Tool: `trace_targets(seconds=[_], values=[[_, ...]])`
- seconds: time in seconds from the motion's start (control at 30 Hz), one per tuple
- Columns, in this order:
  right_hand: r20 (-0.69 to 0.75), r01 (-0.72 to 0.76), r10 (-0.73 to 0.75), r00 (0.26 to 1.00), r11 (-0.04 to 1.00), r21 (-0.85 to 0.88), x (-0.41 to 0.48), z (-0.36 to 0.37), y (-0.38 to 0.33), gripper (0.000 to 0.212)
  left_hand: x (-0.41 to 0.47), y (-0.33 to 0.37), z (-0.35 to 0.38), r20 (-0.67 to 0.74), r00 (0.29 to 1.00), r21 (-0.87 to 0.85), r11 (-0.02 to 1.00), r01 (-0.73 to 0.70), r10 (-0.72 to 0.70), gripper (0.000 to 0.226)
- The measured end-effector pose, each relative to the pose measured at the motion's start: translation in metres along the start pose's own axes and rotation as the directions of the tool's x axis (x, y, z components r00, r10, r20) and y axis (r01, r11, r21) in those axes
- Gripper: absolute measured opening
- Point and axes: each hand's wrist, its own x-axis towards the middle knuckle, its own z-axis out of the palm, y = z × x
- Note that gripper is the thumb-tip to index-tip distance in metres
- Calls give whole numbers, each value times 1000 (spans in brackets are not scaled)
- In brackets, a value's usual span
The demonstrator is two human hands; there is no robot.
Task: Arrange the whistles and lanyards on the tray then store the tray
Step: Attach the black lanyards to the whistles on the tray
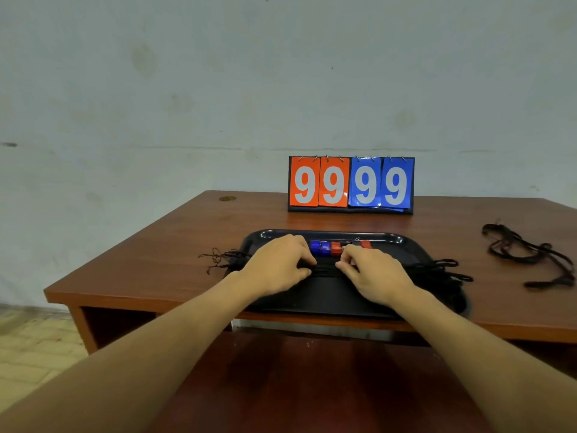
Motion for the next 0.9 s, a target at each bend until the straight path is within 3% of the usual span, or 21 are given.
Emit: trace_targets(seconds=[0.37,0.57,0.73,0.9], values=[[-7,-7,7,1000,999,34,2,3,4,22,4,-6,18,-19,1000,-51,998,22,-23,28],[-33,1,-2,999,1000,-30,2,-7,8,29,4,-7,21,-47,998,-72,997,27,-31,27],[35,107,-102,994,969,-224,-8,-27,21,30,3,-8,23,-65,996,-135,990,45,-55,26],[61,26,-1,998,909,-415,-19,-58,49,34,2,-8,22,-79,994,-173,983,59,-73,24]])
